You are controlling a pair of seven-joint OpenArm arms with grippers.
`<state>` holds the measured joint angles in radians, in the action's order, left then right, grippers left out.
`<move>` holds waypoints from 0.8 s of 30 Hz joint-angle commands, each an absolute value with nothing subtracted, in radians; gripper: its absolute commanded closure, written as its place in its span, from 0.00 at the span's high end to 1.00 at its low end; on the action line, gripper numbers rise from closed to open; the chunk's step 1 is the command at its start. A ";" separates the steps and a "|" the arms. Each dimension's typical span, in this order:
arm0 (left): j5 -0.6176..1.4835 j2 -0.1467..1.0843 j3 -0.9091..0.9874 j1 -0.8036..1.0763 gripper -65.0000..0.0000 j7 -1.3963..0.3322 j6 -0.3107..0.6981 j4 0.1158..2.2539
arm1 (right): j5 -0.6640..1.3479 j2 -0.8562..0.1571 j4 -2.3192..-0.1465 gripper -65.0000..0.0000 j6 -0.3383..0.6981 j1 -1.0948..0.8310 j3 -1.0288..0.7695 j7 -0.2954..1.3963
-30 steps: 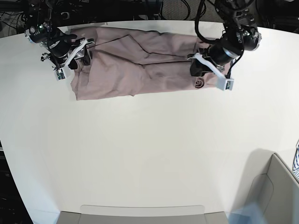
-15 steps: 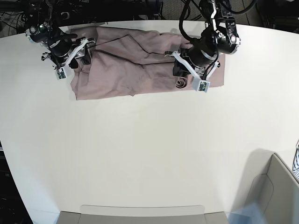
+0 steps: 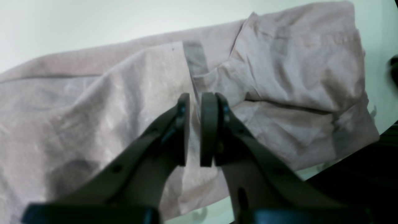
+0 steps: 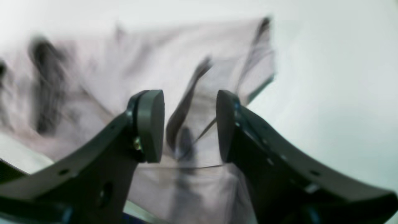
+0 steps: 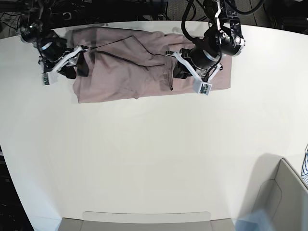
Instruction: Fold the T-shirt properly
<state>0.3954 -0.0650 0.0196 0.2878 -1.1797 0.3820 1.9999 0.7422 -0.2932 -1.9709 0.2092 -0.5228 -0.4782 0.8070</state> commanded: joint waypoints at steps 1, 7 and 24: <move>0.412 -0.067 0.021 0.286 0.08 -1.165 0.387 2.020 | 0.816 -0.309 -1.968 0.42 0.209 -0.522 -0.530 0.783; 0.412 -0.067 0.021 0.314 0.07 -1.165 0.387 2.020 | 1.035 -0.351 -1.695 0.42 0.420 -0.458 -0.682 0.900; 0.412 -0.065 0.021 0.328 0.07 -1.165 0.387 2.017 | 1.035 -0.344 -1.368 0.42 0.647 -0.315 -0.493 0.946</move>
<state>0.3958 -0.0639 0.0216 0.3248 -1.1767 0.3824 2.0006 1.0344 -0.3305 -1.3590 0.6292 -0.3199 -0.4923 0.9424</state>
